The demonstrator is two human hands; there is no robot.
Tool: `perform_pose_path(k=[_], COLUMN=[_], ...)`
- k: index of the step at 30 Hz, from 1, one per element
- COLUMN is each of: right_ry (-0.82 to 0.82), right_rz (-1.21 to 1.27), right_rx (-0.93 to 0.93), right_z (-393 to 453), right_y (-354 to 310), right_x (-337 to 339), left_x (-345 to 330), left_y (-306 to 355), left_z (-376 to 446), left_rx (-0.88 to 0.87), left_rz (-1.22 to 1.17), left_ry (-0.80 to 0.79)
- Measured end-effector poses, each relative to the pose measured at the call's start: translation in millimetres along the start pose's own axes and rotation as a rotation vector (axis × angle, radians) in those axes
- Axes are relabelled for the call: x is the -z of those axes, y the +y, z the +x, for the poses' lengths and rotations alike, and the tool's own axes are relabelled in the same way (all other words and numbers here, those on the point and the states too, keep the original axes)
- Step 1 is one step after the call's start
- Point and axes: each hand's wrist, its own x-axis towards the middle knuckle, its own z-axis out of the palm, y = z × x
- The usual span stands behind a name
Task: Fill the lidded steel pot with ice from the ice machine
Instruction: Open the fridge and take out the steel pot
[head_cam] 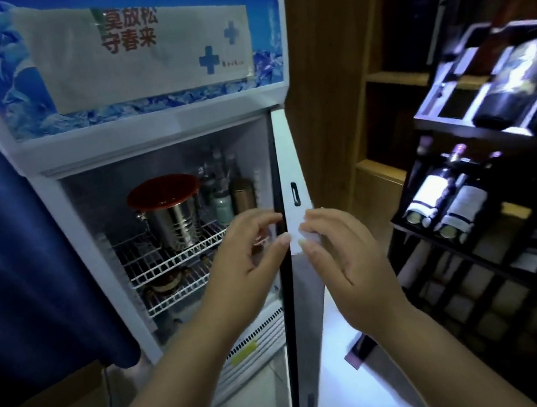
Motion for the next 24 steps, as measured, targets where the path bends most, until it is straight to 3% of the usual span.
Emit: perform_pose_path(k=[4, 19, 24], right_ry=[0.124, 0.221, 0.184], right_rz=[-0.176, -0.298, -0.290], right_rx=[0.121, 0.063, -0.012], right_z=[-12, -12, -9], right_y=[13, 92, 121], right_x=[28, 142, 175], left_x=[-31, -162, -201], left_y=[11, 56, 68], left_z=[8, 44, 61], left_rx=[-0.066, -0.156, -0.167], left_rz=[0.048, 0.120, 0.178], left_ry=[-0.079, -0.128, -0.158])
